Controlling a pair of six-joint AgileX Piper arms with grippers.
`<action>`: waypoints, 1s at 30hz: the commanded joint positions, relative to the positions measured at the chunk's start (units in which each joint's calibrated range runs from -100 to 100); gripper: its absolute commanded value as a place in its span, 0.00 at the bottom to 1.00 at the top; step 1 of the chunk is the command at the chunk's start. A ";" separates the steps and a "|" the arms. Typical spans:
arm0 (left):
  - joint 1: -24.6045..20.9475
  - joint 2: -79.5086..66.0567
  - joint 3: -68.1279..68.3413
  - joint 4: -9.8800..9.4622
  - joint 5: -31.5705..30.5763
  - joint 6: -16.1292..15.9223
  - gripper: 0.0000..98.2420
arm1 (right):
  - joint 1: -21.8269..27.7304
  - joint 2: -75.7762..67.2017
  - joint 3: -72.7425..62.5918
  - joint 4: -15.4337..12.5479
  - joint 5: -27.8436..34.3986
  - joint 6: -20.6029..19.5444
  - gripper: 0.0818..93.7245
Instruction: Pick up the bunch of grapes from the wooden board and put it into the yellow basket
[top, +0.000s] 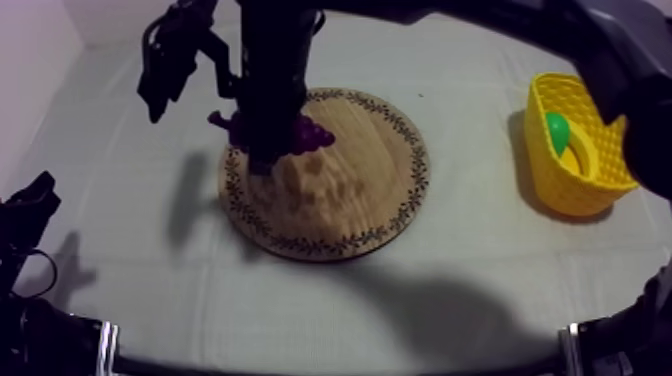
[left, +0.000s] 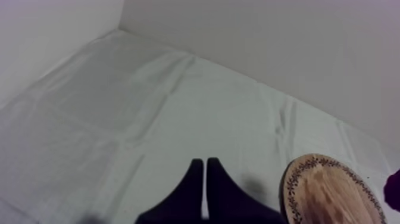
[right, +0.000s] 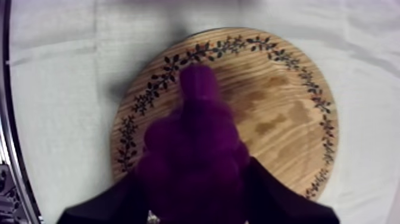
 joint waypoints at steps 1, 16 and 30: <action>0.02 0.02 -0.04 0.01 -0.01 0.00 0.00 | -0.05 -2.63 0.98 0.28 0.09 -0.27 0.31; 0.02 0.02 -0.04 0.01 -0.01 0.00 0.00 | 2.31 -16.98 16.08 0.19 1.33 -6.03 0.33; 0.02 0.02 -0.04 0.01 -0.01 0.00 0.00 | 16.85 -25.42 28.74 0.28 0.99 -9.38 0.34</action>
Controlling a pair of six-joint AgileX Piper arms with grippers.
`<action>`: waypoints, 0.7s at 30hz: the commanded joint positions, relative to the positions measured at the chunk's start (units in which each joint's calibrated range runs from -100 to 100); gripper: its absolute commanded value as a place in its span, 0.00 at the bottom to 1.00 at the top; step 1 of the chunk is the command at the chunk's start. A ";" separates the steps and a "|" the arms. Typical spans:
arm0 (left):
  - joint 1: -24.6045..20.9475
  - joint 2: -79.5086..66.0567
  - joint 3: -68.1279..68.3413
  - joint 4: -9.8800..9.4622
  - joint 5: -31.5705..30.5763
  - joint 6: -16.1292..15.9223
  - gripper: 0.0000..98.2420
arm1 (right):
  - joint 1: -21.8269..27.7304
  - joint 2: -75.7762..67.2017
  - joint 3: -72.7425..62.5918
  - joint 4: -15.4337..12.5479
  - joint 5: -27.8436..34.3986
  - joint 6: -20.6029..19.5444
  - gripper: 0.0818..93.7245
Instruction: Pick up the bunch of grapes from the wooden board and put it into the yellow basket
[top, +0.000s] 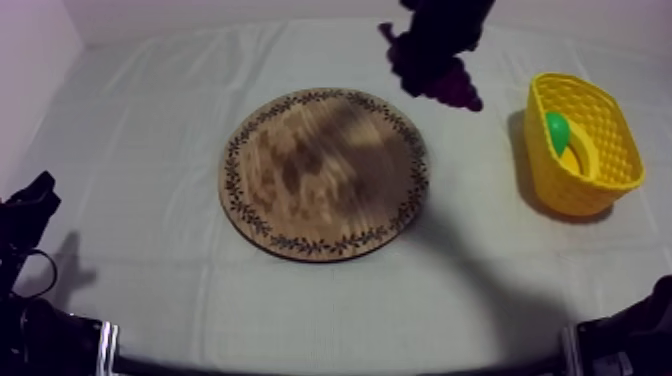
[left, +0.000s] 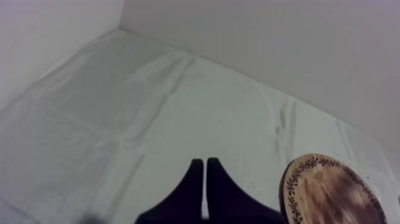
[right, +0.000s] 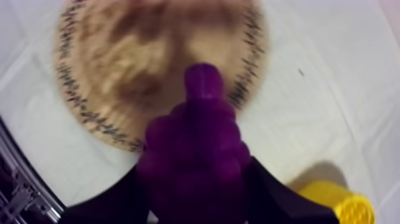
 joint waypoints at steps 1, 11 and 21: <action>0.02 0.02 -0.04 0.01 -0.01 0.00 0.00 | 3.86 -0.74 1.05 0.12 0.14 -0.06 0.34; 0.02 0.02 -0.04 0.01 -0.01 0.00 0.00 | 13.75 -3.94 5.24 0.85 0.09 -1.36 0.33; 0.02 0.02 -0.04 0.01 -0.01 0.00 0.00 | 21.45 -6.94 10.07 1.41 -0.35 -1.48 0.34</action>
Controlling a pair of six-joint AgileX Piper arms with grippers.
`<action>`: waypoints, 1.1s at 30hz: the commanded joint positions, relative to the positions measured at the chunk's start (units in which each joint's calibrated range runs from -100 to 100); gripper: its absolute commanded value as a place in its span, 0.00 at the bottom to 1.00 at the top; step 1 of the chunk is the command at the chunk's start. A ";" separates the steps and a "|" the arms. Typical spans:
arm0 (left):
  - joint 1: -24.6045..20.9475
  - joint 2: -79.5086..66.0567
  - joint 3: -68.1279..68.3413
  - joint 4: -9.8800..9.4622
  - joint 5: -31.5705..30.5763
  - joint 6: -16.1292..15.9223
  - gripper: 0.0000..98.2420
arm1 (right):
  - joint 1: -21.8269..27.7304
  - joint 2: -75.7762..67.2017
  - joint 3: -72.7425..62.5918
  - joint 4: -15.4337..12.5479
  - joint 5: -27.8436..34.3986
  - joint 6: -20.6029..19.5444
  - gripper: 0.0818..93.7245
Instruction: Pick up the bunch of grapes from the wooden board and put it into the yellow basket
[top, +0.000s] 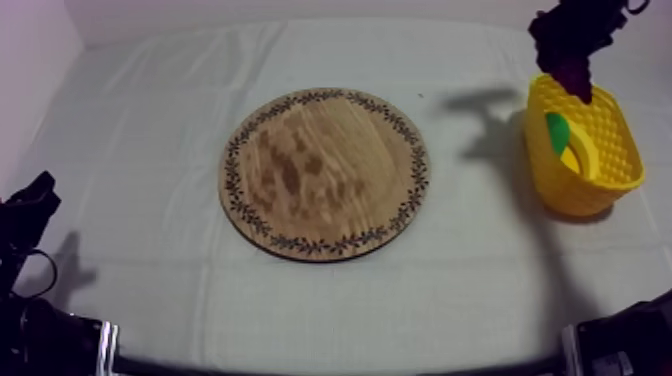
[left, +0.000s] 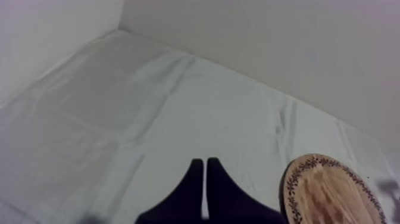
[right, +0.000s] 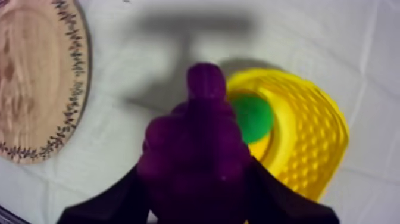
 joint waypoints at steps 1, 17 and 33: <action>0.02 0.02 -0.04 0.01 -0.01 0.00 0.00 | 2.19 -0.48 1.15 0.22 -0.51 0.12 0.34; 0.02 0.02 -0.04 0.01 -0.01 0.00 0.00 | 7.79 0.09 8.99 0.82 -4.07 0.88 0.35; 0.02 0.02 -0.04 0.01 -0.01 0.00 0.00 | 9.02 8.30 13.19 1.17 -8.62 0.31 0.63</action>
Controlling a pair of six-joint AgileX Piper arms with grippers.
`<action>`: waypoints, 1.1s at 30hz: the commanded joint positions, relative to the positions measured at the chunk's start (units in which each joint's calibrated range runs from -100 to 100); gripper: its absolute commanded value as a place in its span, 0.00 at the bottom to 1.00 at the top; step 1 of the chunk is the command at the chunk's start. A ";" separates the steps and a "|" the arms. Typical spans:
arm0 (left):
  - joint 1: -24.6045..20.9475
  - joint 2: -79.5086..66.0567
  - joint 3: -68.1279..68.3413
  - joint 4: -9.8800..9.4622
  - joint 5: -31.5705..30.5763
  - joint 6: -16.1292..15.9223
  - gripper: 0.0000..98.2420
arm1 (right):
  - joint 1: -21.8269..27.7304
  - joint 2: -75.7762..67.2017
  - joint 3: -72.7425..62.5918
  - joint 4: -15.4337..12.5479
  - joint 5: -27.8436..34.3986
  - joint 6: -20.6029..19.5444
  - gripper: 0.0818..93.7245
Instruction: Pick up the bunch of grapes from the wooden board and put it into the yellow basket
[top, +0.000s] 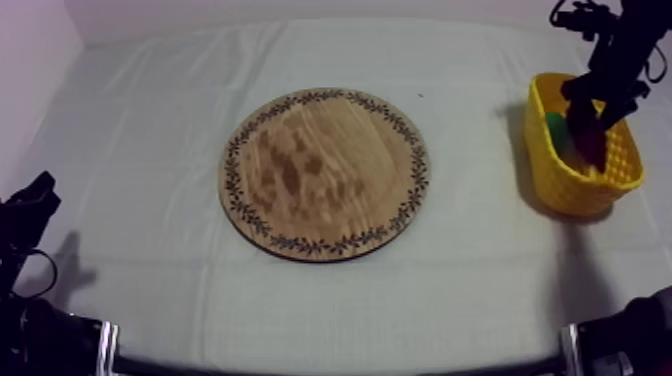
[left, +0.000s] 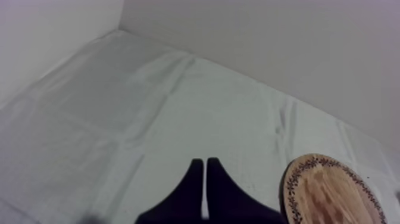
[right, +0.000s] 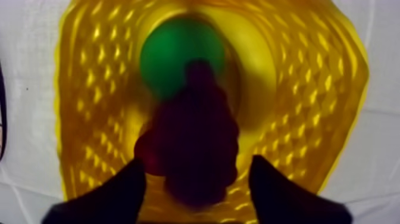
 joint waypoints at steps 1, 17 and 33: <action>0.02 0.02 -0.04 0.01 -0.01 0.00 0.00 | 0.14 0.33 -0.01 0.22 -0.04 -0.15 0.67; 0.02 0.02 -0.04 0.01 -0.01 0.00 0.00 | -0.33 -7.72 -0.45 3.59 -3.07 -1.59 0.59; 0.02 0.02 -0.04 0.01 -0.01 0.00 0.00 | -5.23 -28.43 17.29 8.44 -21.55 -10.70 0.20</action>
